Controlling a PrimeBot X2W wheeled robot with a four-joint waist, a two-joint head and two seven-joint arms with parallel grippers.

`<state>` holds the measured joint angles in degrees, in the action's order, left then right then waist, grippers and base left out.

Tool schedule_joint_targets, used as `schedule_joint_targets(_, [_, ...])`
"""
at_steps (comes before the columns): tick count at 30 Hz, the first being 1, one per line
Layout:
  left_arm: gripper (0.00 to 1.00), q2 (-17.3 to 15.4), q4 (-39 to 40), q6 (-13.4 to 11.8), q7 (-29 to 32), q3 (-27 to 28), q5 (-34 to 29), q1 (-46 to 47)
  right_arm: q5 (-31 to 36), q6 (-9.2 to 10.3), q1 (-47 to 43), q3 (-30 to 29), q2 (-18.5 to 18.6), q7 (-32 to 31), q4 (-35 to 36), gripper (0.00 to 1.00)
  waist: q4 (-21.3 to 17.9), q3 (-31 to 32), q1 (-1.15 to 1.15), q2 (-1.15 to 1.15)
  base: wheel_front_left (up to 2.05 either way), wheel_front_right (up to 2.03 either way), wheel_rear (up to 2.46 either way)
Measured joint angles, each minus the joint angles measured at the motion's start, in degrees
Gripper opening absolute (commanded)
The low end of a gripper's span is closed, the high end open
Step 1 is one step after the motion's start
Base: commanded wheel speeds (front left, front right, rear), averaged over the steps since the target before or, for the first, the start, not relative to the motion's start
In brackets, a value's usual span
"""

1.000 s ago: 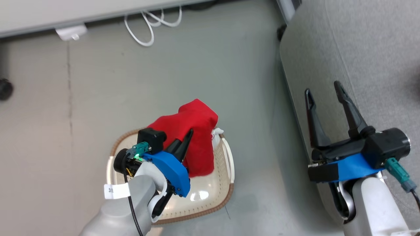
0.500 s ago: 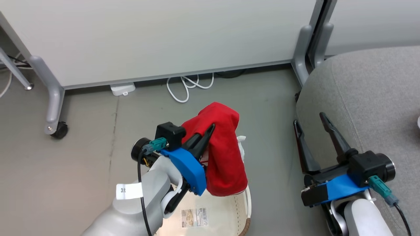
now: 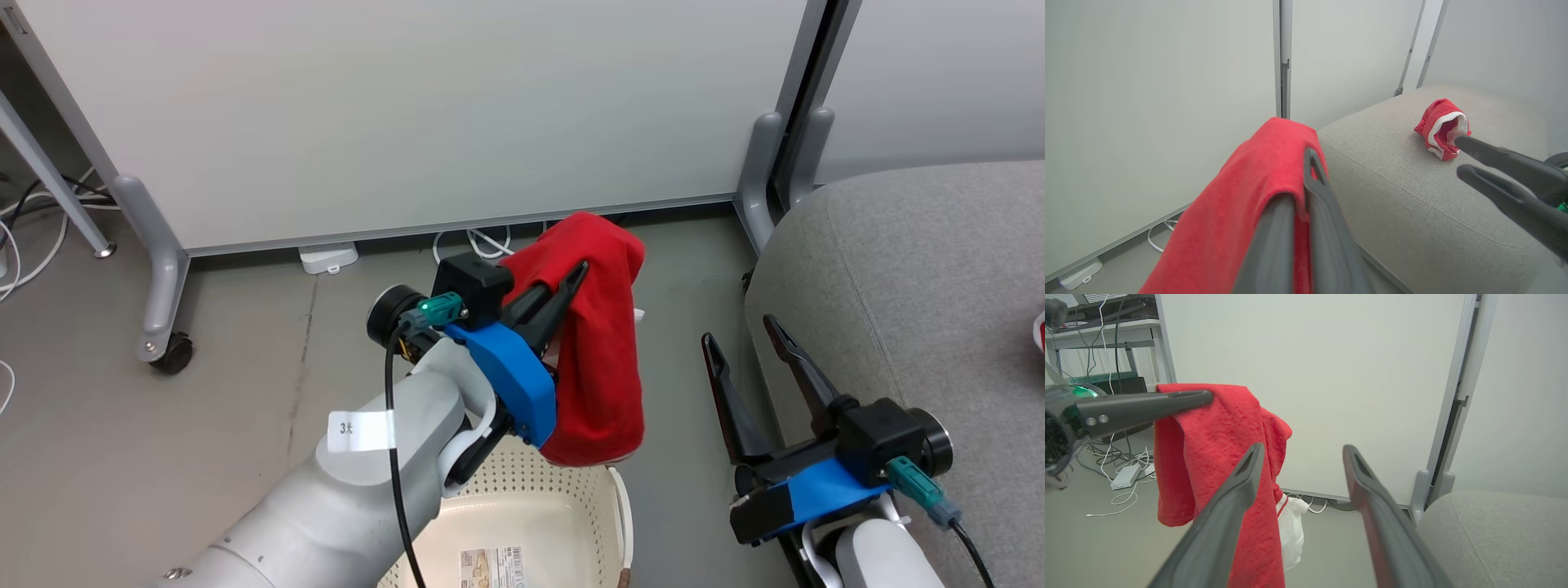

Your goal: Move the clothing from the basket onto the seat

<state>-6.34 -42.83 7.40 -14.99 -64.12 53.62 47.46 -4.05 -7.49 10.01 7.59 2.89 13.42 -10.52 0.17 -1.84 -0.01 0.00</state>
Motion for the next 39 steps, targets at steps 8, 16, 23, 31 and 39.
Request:
schedule_joint_targets(8, [0.0, 0.3, -1.4, 0.0, 0.0, -2.1, 1.8, 1.8, -0.6, 0.0, 0.0, 0.9, 0.0, -0.1, -0.4, 1.0, -0.5, 0.2, 0.0, 0.0, 0.0, 0.0, 0.0])
schedule_joint_targets(16, [0.0, 0.5, -1.5, 0.0, 0.0, -3.0, 2.8, 1.9, -0.6, 0.0, 0.0, 2.2, 0.0, -0.5, -1.0, 1.0, -0.5, -0.1, 0.01, 0.0, 0.0, 0.0, 0.0])
schedule_joint_targets(23, [0.0, 0.8, -1.5, 0.0, 0.0, -3.7, 3.3, 2.3, -2.1, 0.0, 1.5, 7.6, 0.0, -1.3, -4.8, 1.0, -0.4, -0.8, 0.0, 0.0, 0.0, 0.0, 0.0])
schedule_joint_targets(31, [0.0, 1.1, -1.3, 0.0, 0.0, -5.1, 3.9, 3.3, -5.4, 0.0, 8.0, 13.7, 0.0, -0.7, -14.4, 1.0, 0.4, -1.5, 0.01, 0.0, 0.0, 0.0, 0.0])
schedule_joint_targets(39, [0.0, 1.4, -0.8, 0.0, 0.0, -6.3, 4.4, 4.3, -8.5, 0.0, 15.3, 17.8, 0.0, 1.1, -23.9, 1.0, 1.4, -2.1, 0.01, 0.0, 0.0, 0.0, 0.0])
